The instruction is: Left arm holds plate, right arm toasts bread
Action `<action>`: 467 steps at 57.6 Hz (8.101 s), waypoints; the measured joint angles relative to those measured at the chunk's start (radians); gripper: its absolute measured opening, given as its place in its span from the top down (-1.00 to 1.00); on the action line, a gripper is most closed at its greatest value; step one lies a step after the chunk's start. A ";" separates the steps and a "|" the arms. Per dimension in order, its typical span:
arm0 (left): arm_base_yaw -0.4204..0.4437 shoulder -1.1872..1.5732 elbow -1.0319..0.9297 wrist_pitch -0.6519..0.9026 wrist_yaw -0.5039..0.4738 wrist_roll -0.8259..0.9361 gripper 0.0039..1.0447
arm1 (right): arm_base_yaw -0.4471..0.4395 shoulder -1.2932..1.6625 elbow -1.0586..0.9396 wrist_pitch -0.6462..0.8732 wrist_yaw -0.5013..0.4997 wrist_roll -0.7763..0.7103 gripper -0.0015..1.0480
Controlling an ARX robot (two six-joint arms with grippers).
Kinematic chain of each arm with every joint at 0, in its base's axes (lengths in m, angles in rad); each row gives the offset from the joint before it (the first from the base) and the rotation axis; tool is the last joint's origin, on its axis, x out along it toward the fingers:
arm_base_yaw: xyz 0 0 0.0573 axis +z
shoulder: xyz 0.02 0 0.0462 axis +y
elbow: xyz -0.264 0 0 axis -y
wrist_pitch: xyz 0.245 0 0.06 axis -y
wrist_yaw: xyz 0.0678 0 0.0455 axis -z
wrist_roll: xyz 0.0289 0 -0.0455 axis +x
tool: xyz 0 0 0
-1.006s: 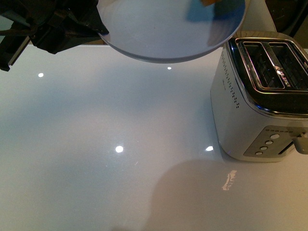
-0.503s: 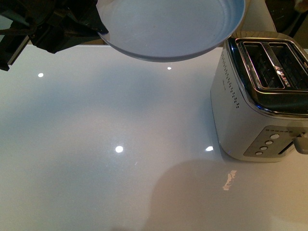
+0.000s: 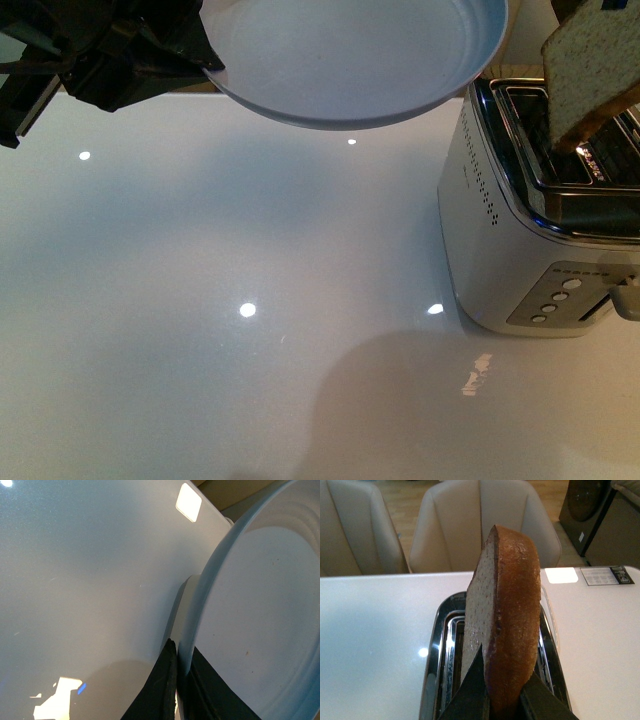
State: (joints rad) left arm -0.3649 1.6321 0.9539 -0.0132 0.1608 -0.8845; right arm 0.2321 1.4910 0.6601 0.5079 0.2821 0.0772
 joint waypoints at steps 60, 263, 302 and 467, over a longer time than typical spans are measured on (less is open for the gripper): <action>0.000 0.000 0.000 0.000 0.000 0.000 0.95 | 0.006 0.073 0.026 -0.137 -0.068 0.045 0.09; 0.000 -0.003 0.001 0.000 0.000 -0.001 0.95 | -0.229 -1.485 -0.642 -0.506 -0.281 -0.074 0.52; 0.000 -0.003 0.001 0.000 0.000 -0.001 0.95 | -0.229 -1.485 -0.642 -0.507 -0.281 -0.074 -0.83; 0.679 0.764 0.076 0.215 0.262 0.734 0.26 | -0.229 -1.485 -0.642 -0.507 -0.281 -0.074 -0.83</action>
State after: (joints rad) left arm 0.3141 2.3962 1.0298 0.2020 0.4225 -0.1505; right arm 0.0032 0.0055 0.0181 0.0013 0.0013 0.0029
